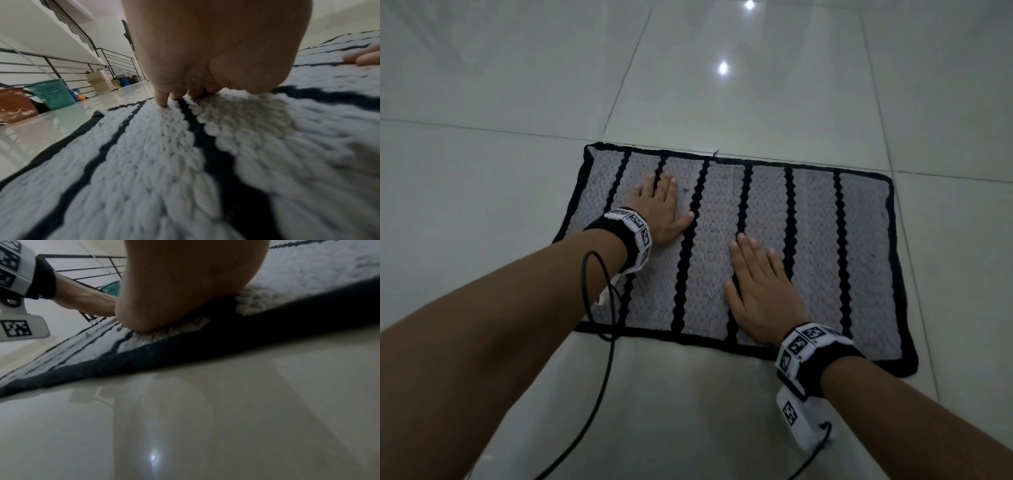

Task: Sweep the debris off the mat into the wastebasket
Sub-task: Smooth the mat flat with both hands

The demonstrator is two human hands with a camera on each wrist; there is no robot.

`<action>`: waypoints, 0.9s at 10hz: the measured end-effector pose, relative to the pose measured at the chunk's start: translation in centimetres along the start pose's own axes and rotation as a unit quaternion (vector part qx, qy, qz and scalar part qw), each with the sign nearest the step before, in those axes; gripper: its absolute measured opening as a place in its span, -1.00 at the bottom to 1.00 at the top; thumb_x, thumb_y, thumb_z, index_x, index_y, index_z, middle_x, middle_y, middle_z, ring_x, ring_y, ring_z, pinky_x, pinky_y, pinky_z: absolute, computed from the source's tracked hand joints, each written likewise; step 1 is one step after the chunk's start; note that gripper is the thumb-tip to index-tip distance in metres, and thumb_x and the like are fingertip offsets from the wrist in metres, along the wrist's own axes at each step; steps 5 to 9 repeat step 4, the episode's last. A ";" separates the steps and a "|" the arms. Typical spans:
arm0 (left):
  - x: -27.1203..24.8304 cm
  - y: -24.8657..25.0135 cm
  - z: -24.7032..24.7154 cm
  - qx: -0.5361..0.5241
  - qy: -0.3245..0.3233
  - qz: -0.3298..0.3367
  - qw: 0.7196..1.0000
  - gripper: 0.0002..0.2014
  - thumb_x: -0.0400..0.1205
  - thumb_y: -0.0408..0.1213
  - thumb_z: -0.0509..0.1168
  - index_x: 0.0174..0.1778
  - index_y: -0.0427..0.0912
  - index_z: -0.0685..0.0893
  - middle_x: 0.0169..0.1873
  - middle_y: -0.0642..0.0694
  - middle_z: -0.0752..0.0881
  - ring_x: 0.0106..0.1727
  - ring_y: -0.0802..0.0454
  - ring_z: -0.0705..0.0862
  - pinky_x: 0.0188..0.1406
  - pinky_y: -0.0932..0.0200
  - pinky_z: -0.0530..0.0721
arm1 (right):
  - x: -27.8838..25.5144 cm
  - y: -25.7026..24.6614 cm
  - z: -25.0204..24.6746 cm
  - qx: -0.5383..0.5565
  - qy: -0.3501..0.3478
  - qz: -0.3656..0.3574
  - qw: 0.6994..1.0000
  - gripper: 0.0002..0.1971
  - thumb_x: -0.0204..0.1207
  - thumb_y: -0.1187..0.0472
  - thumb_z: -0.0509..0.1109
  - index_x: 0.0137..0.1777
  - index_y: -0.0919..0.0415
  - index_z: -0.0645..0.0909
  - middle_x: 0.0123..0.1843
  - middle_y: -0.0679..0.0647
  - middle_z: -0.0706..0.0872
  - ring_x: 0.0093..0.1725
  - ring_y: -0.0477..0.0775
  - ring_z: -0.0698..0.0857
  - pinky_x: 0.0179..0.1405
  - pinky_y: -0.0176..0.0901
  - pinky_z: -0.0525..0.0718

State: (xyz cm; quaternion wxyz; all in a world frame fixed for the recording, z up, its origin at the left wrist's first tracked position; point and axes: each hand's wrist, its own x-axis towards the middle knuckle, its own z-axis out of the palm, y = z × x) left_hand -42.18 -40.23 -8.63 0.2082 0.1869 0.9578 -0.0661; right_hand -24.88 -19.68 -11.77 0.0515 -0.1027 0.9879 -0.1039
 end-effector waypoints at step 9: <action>-18.3 12.1 -0.8 -0.093 -0.230 0.106 0.963 -0.51 0.75 0.05 0.15 0.45 -0.23 0.53 0.51 -0.25 0.48 0.36 -0.23 0.58 0.31 -0.04 0.58 | -15.7 -5.8 -9.8 0.212 -0.253 0.048 0.943 -0.72 0.64 0.27 0.19 0.22 0.41 0.60 0.28 0.33 0.63 0.23 0.36 0.62 0.18 0.18 0.63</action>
